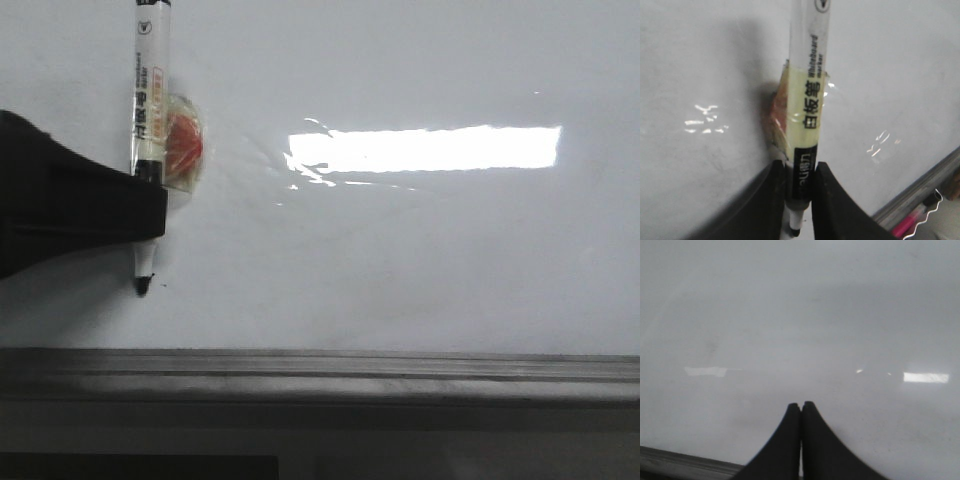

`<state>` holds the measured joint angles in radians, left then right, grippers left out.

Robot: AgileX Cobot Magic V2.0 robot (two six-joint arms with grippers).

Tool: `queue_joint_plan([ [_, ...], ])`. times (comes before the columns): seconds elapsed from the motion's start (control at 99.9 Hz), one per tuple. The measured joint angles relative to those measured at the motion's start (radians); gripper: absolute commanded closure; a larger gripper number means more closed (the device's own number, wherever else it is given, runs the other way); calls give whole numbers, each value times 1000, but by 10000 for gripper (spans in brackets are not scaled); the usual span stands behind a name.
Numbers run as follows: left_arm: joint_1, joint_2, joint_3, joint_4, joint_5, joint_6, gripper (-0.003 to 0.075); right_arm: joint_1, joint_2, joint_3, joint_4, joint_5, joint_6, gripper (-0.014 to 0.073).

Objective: Write number 6 on whiteboard

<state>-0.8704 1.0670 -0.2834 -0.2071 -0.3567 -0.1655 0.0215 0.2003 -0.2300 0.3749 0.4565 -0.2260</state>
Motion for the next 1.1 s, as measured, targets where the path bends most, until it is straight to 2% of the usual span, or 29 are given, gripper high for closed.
queue_joint_plan([
  [0.18,5,-70,0,96,169,3,739,101,0,-9,-2,14,-27,657],
  [0.371,5,-137,-54,237,413,4,739,236,39,-19,-2,34,-90,657],
  [0.471,0,-157,-86,272,481,10,739,283,91,-53,-2,53,-95,640],
  [0.551,-27,-159,-106,292,493,49,739,309,146,-96,-2,62,-95,571],
  [0.701,-109,-157,-114,317,492,99,739,348,257,-204,-2,90,-97,360],
  [0.771,-136,-151,-116,322,481,104,739,372,310,-246,-1,103,-97,302],
  [1.102,-163,-117,-116,333,419,110,739,551,524,-367,32,98,-99,280],
])
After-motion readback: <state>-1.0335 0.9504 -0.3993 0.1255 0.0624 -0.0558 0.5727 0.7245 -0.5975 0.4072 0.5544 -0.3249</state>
